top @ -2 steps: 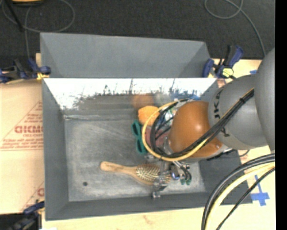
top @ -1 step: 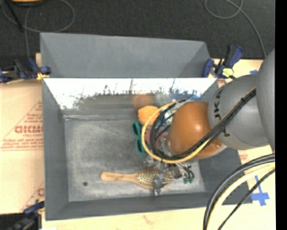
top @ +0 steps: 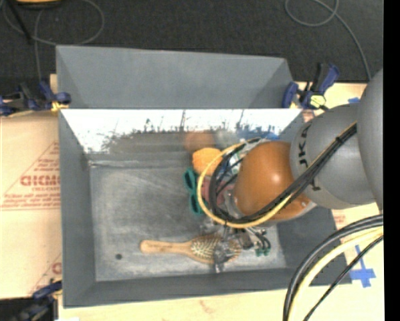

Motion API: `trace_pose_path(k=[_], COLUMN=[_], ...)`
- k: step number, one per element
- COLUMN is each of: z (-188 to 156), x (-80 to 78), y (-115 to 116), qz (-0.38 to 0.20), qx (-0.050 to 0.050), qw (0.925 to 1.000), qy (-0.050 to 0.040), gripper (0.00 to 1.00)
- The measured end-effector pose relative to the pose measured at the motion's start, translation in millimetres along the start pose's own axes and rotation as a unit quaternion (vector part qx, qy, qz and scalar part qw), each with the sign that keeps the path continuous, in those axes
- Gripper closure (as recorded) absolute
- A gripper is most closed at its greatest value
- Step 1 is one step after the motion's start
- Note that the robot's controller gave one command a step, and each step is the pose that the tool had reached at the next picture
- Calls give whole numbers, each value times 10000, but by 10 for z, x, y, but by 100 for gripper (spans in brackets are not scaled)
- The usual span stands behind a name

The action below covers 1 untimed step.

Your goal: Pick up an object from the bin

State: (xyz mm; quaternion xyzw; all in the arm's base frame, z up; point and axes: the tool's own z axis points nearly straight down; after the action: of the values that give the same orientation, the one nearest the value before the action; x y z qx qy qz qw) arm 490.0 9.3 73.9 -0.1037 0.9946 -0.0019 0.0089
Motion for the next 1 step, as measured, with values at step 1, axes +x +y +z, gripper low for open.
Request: trace_pose_path(k=[1], z=[-41], x=[13], y=[2], qz=[3], qx=[-7], qw=[10000], qy=[33], gripper=[100])
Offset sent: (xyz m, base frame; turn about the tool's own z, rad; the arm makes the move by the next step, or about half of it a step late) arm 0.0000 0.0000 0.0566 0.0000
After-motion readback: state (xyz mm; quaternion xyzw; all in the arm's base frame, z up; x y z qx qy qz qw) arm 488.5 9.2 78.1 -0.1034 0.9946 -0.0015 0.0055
